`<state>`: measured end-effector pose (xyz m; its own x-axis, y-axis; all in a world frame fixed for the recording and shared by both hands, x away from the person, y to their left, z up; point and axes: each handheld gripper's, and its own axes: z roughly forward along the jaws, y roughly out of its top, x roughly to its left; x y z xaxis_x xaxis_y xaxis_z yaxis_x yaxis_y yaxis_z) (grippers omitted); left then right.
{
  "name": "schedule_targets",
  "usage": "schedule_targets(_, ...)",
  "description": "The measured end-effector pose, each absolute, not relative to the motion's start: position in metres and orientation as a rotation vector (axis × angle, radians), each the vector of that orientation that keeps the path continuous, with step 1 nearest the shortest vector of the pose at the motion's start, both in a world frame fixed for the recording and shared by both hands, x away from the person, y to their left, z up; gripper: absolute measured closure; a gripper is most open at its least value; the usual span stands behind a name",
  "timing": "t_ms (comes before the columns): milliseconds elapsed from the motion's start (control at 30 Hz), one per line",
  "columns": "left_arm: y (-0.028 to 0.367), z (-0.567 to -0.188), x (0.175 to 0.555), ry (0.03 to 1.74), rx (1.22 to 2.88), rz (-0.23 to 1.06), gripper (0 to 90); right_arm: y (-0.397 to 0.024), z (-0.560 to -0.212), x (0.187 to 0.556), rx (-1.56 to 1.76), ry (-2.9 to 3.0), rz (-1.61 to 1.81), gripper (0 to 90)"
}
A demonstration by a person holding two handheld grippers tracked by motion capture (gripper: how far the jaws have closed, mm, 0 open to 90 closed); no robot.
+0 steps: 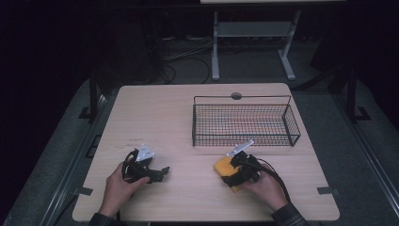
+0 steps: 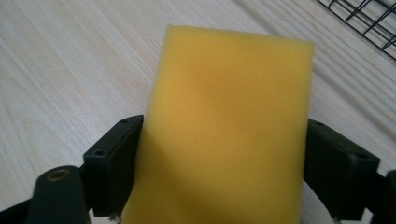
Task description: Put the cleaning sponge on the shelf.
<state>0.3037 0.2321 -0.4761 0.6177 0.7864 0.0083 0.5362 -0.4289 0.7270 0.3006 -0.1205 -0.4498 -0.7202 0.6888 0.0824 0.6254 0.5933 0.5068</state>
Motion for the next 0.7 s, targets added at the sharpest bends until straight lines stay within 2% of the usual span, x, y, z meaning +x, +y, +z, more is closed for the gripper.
schedule_targets(700,0.232,-0.476,0.304,1.034,2.136,0.456,12.8,-0.135,-0.442,0.303,1.113,2.712,0.784,22.9)
